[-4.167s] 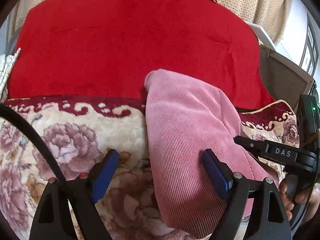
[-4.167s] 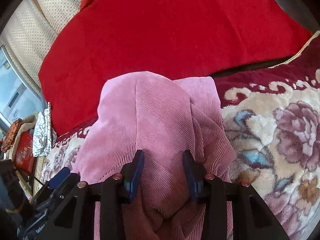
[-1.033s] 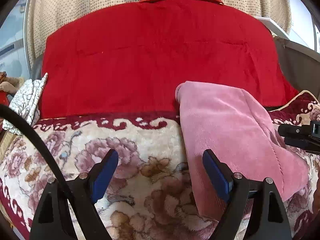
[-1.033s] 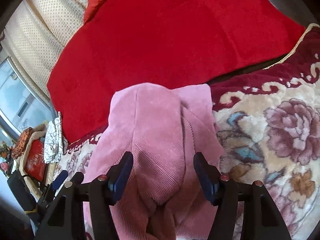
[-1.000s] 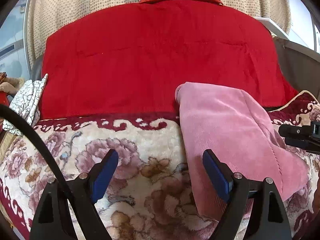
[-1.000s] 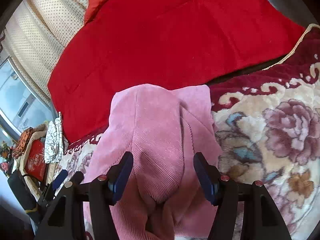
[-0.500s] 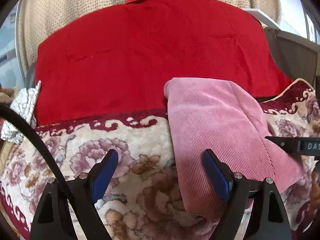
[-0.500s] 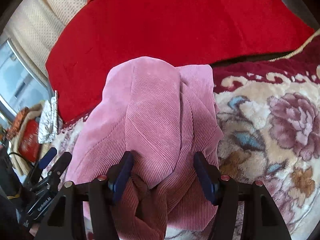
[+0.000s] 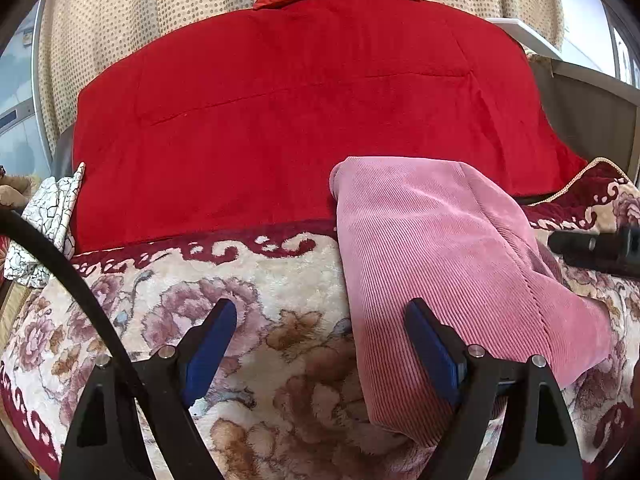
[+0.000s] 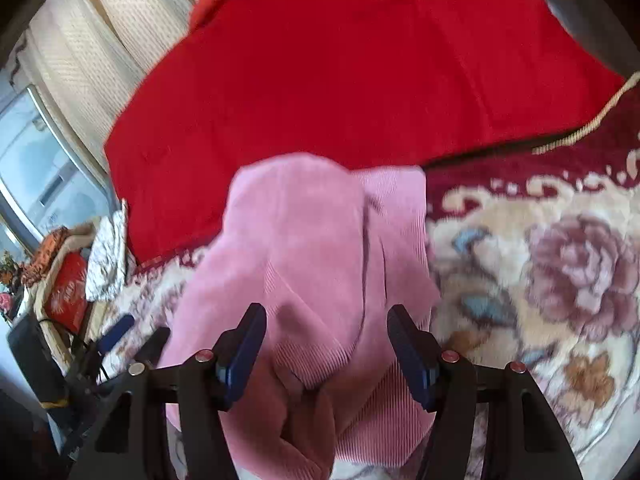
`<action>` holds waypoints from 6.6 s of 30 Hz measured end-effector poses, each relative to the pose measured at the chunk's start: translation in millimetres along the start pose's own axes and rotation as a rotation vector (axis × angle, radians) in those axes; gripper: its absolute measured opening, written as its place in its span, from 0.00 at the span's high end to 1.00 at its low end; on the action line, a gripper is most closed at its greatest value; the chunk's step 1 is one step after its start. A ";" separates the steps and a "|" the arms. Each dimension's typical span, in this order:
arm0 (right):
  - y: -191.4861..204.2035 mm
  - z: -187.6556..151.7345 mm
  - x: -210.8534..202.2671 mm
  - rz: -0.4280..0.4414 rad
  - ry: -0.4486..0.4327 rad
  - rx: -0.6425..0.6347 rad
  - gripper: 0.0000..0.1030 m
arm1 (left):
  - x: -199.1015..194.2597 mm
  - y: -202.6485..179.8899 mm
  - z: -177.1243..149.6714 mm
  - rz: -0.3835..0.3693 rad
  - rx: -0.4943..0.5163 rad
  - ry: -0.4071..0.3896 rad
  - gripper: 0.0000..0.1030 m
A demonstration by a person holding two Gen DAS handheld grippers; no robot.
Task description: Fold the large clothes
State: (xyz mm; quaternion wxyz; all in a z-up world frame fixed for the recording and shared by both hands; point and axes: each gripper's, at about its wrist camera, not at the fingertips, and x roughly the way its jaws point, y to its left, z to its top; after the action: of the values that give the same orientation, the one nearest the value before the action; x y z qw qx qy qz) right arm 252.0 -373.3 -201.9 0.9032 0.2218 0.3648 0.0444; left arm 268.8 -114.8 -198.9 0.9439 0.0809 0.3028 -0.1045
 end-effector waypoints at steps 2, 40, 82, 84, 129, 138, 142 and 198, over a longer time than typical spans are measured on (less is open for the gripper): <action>-0.3 5.1 -2.9 0.015 -0.025 0.009 0.35 | -0.2 0.5 -0.7 -0.002 0.000 0.001 0.16; 4.0 -50.2 18.2 0.136 0.259 -0.015 0.36 | 4.2 -3.3 -1.8 -0.016 0.109 0.013 0.15; -17.8 -24.5 -4.2 0.083 0.135 0.038 0.29 | 4.2 19.3 0.0 0.033 0.047 0.025 0.16; -17.4 -22.0 -9.1 0.083 0.121 0.033 0.29 | 3.7 19.3 0.6 0.031 0.049 0.024 0.16; -99.7 13.3 63.9 0.480 0.167 0.400 0.13 | 61.6 27.1 4.0 -0.700 -0.266 0.260 0.08; -72.4 23.9 94.8 0.520 0.201 0.352 0.00 | 74.3 21.6 4.8 -0.741 -0.310 0.296 0.02; -68.0 28.4 101.8 0.502 0.214 0.325 0.00 | 81.4 15.6 9.4 -0.747 -0.324 0.298 0.01; -11.4 -25.7 -85.1 0.095 -0.050 0.075 0.26 | -28.0 -1.7 -46.2 -0.356 0.006 0.221 0.13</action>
State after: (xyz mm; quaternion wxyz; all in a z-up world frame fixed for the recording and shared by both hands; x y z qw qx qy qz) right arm 171.5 -394.7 -168.7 0.9000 0.2736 0.3326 0.0677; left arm 220.5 -102.3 -219.7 0.8713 0.0400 0.4137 -0.2611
